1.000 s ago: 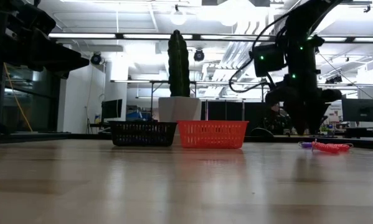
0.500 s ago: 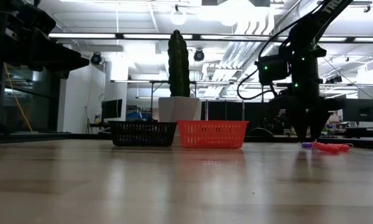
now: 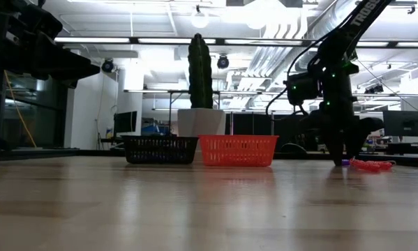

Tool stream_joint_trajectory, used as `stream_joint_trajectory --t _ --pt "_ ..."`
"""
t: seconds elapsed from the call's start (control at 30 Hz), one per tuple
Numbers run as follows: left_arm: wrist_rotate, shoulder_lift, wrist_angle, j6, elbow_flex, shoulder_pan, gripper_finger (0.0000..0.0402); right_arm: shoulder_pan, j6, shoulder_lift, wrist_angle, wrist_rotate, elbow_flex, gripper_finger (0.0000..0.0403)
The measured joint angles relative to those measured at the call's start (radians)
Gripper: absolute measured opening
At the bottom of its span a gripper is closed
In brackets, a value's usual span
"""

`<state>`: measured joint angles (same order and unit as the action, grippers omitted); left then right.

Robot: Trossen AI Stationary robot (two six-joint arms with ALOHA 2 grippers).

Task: Sort spring keychains
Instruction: Put the purple spring keychain in the black bin

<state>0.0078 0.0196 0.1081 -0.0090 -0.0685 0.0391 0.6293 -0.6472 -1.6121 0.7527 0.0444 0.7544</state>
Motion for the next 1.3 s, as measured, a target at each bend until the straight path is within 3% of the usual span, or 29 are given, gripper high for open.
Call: stream_joint_trajectory --t 1.0,1.3 --pt "0.0 0.0 0.0 0.0 0.0 0.0 0.0156 -0.004 0.002 0.001 0.006 0.043 0.0 0.0033" --pt "0.0 0.0 0.0 0.0 0.0 0.0 0.0156 -0.015 -0.004 0.066 -0.013 0.022 -0.01 0.0035"
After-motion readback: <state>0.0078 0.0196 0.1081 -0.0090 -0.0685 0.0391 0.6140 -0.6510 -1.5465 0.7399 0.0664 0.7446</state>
